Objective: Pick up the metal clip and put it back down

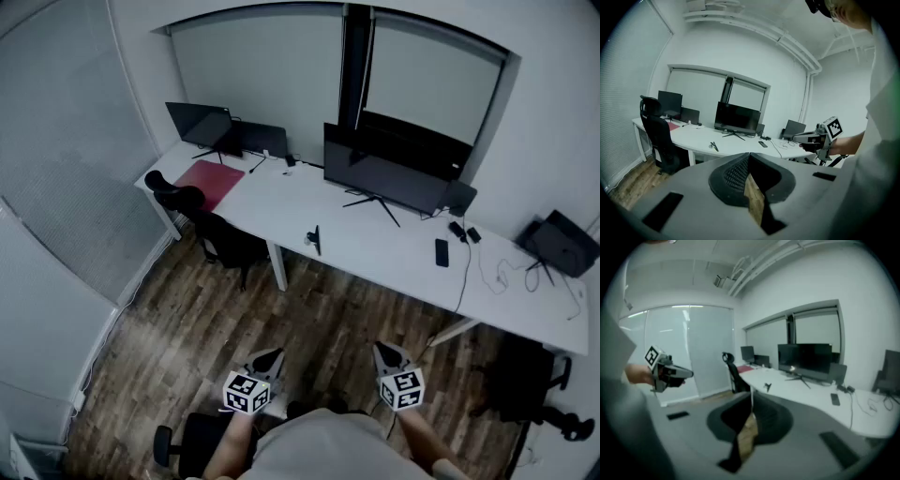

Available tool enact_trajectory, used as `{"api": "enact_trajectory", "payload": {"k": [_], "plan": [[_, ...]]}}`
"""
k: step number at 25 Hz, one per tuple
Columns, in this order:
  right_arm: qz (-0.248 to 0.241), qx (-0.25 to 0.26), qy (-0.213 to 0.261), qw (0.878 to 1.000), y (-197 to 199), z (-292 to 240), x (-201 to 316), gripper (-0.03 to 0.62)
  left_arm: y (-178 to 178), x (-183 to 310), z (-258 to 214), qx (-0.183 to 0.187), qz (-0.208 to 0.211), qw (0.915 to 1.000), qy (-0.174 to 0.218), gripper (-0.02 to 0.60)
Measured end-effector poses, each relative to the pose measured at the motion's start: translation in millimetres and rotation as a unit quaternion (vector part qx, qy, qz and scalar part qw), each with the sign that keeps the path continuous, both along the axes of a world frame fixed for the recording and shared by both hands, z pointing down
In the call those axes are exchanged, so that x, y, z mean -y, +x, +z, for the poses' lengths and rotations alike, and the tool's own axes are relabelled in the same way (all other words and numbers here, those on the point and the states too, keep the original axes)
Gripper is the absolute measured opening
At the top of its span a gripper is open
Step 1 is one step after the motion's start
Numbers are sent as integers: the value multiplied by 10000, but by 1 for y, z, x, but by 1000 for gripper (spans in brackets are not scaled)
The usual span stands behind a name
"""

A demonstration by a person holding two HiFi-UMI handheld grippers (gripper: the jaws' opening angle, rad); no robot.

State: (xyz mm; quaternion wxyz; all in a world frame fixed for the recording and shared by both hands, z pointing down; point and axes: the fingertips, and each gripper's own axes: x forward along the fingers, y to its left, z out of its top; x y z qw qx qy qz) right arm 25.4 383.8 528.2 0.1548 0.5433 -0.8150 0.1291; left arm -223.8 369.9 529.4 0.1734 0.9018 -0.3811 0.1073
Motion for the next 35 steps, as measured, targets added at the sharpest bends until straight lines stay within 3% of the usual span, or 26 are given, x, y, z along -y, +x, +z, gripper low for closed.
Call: {"api": "enact_trajectory", "payload": {"k": [18, 27, 35], "plan": [[265, -65, -174, 9995, -18, 5, 6, 35, -21, 15, 5, -25, 226, 9997, 0, 32], [215, -190, -338, 9990, -43, 14, 11, 35, -55, 22, 15, 100, 388, 9992, 1, 32], [216, -244, -541, 9980, -61, 23, 17, 35, -86, 26, 20, 49, 203, 9997, -92, 32]]}}
